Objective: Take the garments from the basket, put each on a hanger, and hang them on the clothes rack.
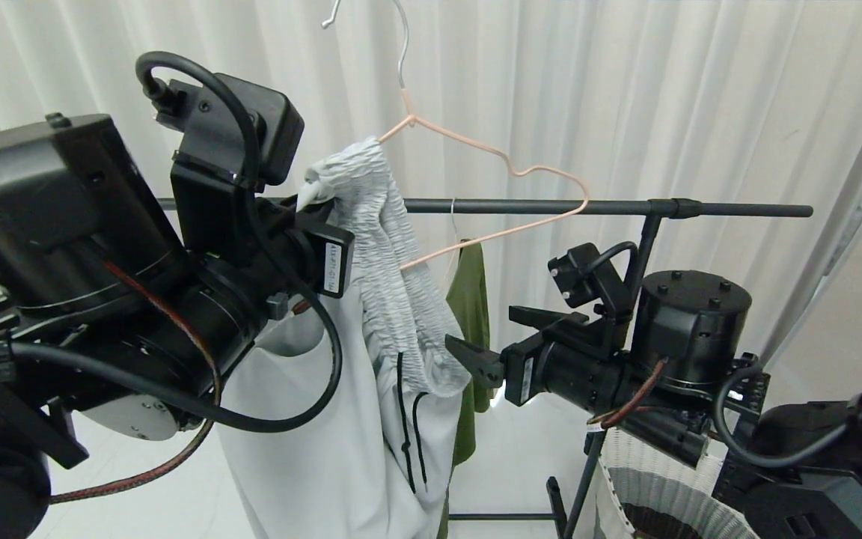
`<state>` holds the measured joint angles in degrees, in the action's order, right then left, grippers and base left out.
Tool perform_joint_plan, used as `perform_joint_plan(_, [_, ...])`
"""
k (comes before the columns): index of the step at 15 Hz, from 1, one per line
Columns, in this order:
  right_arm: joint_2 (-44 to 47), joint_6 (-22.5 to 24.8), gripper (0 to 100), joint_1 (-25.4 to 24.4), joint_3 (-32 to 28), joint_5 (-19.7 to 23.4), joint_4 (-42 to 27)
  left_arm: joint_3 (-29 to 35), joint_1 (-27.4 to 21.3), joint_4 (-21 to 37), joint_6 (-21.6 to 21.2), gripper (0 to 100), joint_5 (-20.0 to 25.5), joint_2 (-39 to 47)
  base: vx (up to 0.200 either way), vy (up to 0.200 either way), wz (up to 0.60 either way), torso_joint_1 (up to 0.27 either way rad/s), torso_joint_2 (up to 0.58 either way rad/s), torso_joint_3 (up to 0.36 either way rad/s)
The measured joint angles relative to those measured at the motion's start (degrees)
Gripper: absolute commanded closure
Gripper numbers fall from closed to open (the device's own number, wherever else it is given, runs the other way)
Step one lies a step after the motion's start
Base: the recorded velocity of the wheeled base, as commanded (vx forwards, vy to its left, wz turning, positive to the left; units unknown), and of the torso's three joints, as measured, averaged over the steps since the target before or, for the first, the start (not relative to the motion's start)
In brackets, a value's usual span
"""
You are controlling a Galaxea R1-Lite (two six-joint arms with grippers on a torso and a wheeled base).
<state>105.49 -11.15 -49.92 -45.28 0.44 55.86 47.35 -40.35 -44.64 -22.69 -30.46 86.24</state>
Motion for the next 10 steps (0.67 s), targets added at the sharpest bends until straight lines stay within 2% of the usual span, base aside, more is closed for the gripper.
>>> perform_joint_plan(5, [2.1,-1.3,0,1.3,0.3,-1.1,0.0,-0.1,-2.3,-3.3,-0.3,100,0.1,-0.2,0.0,0.0,0.0,0.0,0.0,0.0])
perform_joint_plan(6, [2.4,-1.3,100,1.4,0.3,-1.1,0.0,-0.2,-2.5,-3.3,-0.3,100,0.1,-0.3,0.0,0.0,0.0,0.0,0.0,0.0])
perform_joint_plan(10, [2.6,-1.3,100,2.0,0.8,-2.4,0.0,-0.2,-2.8,-3.4,-0.4,100,0.2,-0.6,0.0,0.0,0.0,0.0,0.0,0.0])
